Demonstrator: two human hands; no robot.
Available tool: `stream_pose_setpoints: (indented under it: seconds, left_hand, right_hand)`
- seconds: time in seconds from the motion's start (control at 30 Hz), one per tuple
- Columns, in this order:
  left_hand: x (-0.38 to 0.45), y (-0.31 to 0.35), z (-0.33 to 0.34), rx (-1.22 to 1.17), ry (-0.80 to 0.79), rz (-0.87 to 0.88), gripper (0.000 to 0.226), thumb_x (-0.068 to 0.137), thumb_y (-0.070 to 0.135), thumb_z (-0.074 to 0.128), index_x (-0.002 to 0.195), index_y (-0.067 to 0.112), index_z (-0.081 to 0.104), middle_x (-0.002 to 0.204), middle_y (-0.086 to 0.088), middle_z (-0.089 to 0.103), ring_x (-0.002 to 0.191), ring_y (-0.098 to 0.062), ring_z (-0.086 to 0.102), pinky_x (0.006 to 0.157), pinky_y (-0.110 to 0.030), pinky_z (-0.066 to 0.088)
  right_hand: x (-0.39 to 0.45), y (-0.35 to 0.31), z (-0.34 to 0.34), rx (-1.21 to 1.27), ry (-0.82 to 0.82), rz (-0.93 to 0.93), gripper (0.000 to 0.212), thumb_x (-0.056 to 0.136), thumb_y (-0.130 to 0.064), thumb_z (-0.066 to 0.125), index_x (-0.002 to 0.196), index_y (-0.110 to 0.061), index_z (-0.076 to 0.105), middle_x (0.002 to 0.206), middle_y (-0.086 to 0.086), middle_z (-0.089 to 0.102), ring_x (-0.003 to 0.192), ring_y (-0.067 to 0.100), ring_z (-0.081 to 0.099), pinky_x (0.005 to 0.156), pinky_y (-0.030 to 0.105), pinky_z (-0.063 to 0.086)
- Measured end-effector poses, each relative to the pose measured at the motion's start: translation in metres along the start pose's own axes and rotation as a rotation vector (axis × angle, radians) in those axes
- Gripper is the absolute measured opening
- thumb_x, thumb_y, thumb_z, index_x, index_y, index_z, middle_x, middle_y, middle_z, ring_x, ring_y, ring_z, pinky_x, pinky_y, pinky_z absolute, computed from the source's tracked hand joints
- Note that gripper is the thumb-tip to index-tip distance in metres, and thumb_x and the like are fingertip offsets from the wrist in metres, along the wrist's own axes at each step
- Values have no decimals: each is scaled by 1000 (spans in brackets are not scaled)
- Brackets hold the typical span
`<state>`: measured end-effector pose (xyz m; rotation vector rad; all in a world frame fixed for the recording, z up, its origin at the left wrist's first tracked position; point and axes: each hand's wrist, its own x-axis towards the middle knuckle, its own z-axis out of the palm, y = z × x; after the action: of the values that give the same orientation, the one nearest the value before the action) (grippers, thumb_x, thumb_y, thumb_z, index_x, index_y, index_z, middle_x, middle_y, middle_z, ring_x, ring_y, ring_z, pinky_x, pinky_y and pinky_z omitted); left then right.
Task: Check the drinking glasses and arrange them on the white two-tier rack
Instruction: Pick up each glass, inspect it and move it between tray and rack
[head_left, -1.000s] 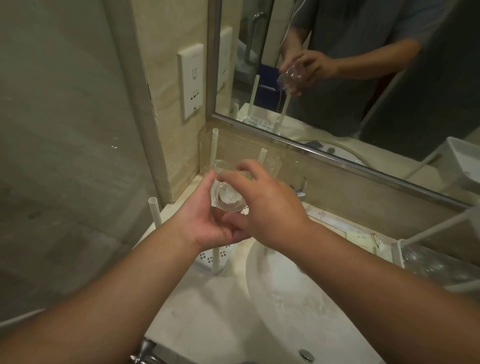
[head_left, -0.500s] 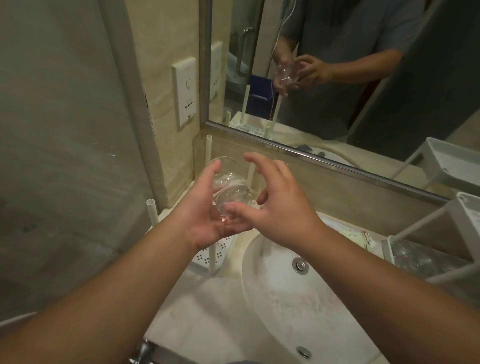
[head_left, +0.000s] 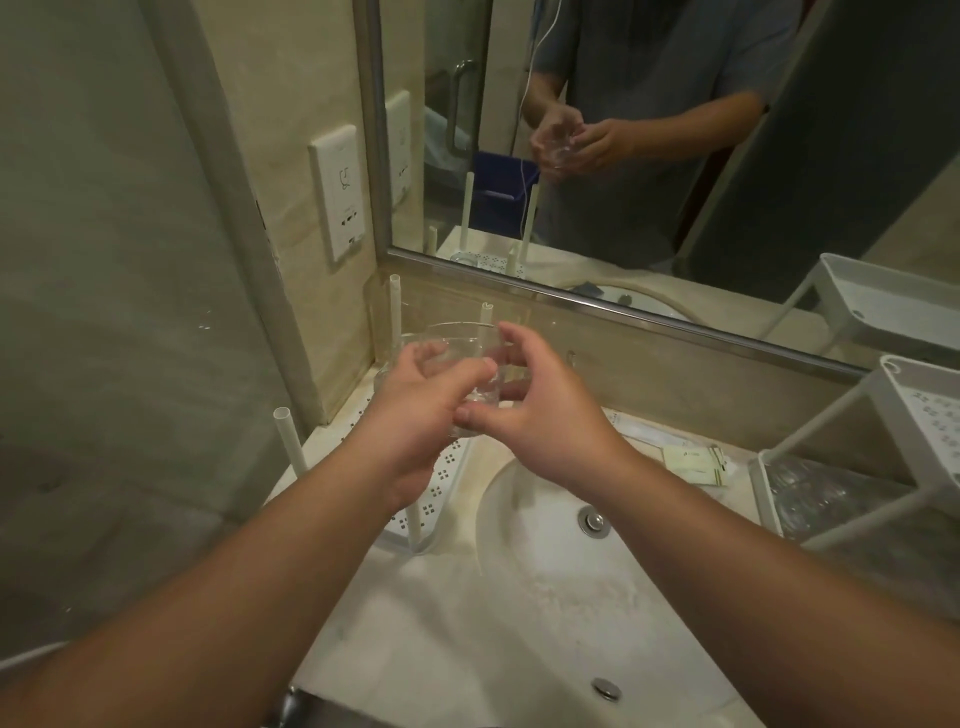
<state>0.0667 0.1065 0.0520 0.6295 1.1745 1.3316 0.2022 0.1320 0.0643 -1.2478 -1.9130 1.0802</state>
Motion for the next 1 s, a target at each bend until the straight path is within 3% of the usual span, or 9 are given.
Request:
stream_pose_setpoints:
  seconds: [0.1, 0.2, 0.27, 0.47, 0.6, 0.73, 0.83, 0.9, 1.0]
  left_hand:
    - [-1, -6, 6, 91, -51, 93, 78, 61, 29, 80, 129, 30, 44, 127, -3, 65, 106, -25, 70, 75, -37, 56]
    - [-1, -12, 10, 128, -87, 157, 81, 53, 37, 81, 126, 35, 46, 130, 0, 61, 123, -22, 59, 96, -47, 53]
    - [-2, -16, 13, 157, -124, 201, 79, 52, 37, 81, 124, 37, 48, 131, 6, 59, 130, -18, 53, 102, -47, 51]
    - [-2, -24, 19, 140, -253, 259, 80, 56, 29, 82, 128, 33, 46, 138, 9, 55, 133, -16, 51, 90, -28, 55]
    - [-1, -24, 18, 179, -355, 265, 84, 60, 28, 85, 132, 36, 43, 147, 7, 48, 140, -6, 41, 92, -23, 51]
    - [-2, -28, 19, 334, -508, 276, 103, 59, 29, 91, 143, 42, 34, 146, 30, 44, 135, 9, 40, 93, -15, 47]
    - [-3, -36, 26, 450, -508, 272, 126, 54, 34, 94, 152, 47, 17, 143, 41, 37, 129, 21, 37, 91, -7, 43]
    - [-6, -41, 34, 504, -482, 277, 131, 50, 38, 95, 147, 62, 10, 156, 29, 25, 135, 19, 29, 98, -11, 42]
    - [-9, -49, 48, 581, -494, 291, 136, 48, 41, 95, 149, 59, 6, 162, 18, 22, 143, 7, 27, 111, -22, 36]
  right_hand:
    - [-5, 7, -6, 90, -8, -2, 101, 64, -31, 91, 147, -34, 34, 126, -22, 52, 97, -6, 62, 76, 13, 52]
    - [-8, 15, -12, 181, 23, 2, 95, 62, -25, 93, 140, -38, 40, 126, -19, 55, 106, -3, 62, 85, 23, 55]
    - [-10, 19, -15, 212, 44, 4, 92, 63, -19, 92, 136, -41, 42, 124, -18, 56, 110, 1, 61, 91, 32, 56]
    - [-15, 23, -18, 173, 109, -15, 88, 60, -25, 84, 135, -42, 41, 121, -21, 58, 110, 5, 59, 91, 38, 55]
    - [-20, 26, -22, 204, 142, 3, 85, 68, -13, 87, 136, -39, 43, 121, -17, 59, 111, 6, 59, 95, 40, 53]
    - [-27, 31, -29, 304, 195, 65, 82, 69, -16, 88, 137, -33, 46, 121, -12, 60, 111, 11, 62, 93, 40, 55]
    - [-34, 37, -34, 317, 219, 88, 80, 72, -16, 87, 138, -33, 45, 122, -10, 59, 110, 11, 62, 88, 37, 57]
    - [-39, 44, -38, 320, 245, 104, 80, 72, -16, 86, 138, -34, 45, 121, -12, 59, 108, 6, 62, 84, 31, 58]
    - [-48, 55, -46, 339, 294, 132, 79, 71, -15, 86, 136, -36, 46, 120, -16, 59, 102, -3, 61, 77, 25, 58]
